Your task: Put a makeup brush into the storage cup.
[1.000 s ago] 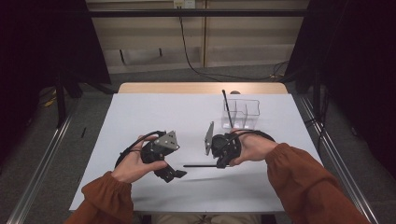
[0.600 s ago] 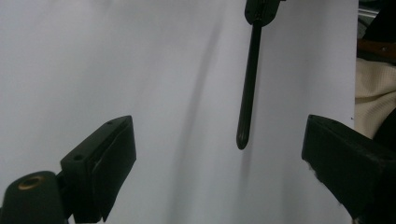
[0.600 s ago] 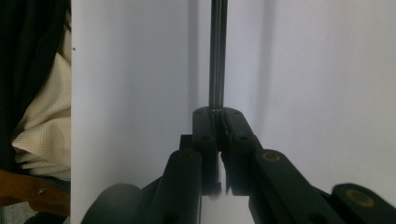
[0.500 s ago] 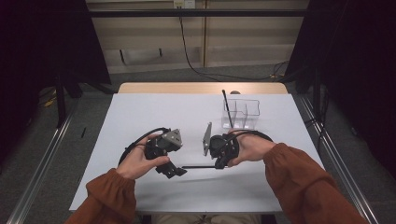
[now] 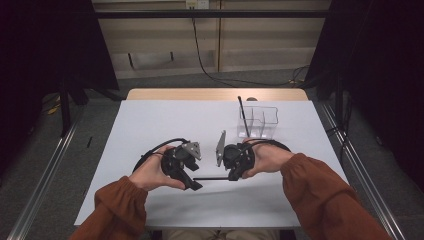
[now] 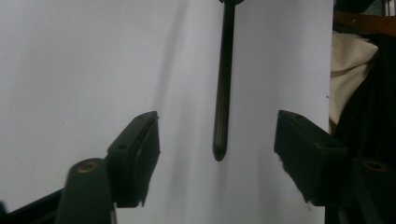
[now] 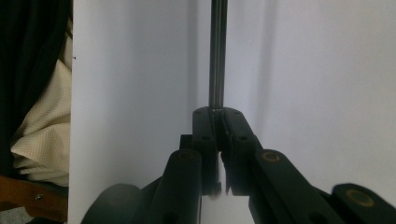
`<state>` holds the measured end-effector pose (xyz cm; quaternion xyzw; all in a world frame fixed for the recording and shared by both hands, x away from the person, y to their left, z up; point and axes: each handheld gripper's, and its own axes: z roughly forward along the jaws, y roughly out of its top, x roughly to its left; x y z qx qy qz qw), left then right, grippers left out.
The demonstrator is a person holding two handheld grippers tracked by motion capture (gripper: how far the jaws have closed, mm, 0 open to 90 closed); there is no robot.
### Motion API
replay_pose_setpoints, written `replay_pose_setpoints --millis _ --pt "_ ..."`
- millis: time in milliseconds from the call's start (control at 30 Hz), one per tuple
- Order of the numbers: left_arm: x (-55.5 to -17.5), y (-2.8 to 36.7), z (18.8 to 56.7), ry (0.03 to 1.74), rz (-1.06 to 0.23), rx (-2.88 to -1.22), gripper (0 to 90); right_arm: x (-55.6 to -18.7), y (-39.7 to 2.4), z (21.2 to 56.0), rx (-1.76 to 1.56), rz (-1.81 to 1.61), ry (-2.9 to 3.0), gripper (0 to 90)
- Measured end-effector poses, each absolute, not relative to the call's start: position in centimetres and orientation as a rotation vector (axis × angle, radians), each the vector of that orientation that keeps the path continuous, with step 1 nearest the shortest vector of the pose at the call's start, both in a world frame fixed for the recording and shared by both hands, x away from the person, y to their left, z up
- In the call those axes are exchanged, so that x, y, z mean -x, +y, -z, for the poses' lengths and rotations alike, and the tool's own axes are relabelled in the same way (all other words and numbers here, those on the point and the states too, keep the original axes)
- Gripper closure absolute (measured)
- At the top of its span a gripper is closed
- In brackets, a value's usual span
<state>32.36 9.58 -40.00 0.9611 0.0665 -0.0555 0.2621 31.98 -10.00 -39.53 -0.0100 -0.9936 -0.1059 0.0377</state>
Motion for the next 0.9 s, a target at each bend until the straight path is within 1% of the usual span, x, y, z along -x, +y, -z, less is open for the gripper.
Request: replay_pose_setpoints --millis 33,67,200,233,367,500,567,633,733,900 --pt "-32.4 9.5 40.0 0.177 0.142 -2.603 42.3 -32.0 -10.0 39.6 0.022 0.328 -3.049 84.4" --pt "-32.4 9.4 40.0 0.17 0.15 -2.608 44.9 -32.0 -9.9 39.6 0.024 0.329 -3.048 84.4" --pt "-32.4 9.1 40.1 0.167 0.133 -2.592 60.4 -31.9 -9.8 39.6 0.029 0.35 -3.05 84.4" --pt "-32.4 9.0 40.1 0.163 0.149 -2.6 64.2 -32.0 -9.8 39.6 0.027 0.347 -3.051 84.4" --pt "-32.5 8.8 40.3 0.173 0.163 -2.585 71.9 -32.0 -9.9 39.5 0.024 0.353 -3.058 84.3" --pt "-32.5 8.5 40.6 0.167 0.155 -2.595 75.8 -32.0 -9.9 39.5 0.03 0.353 -3.064 84.4" --pt "-32.6 8.4 40.7 0.17 0.151 -2.598 74.4 -32.0 -10.0 39.5 0.037 0.364 -3.064 84.3" --pt "-32.6 8.3 40.7 0.172 0.146 -2.59 77.7 -32.1 -10.0 39.6 0.041 0.36 -3.066 84.3" --pt "-32.6 8.2 40.8 0.167 0.174 -2.597 81.3 -32.1 -9.9 39.8 0.039 0.352 -3.07 84.4" --pt "-32.9 8.2 41.1 0.185 0.186 -2.585 81.9 -32.2 -10.0 39.9 0.036 0.364 -3.078 84.3"
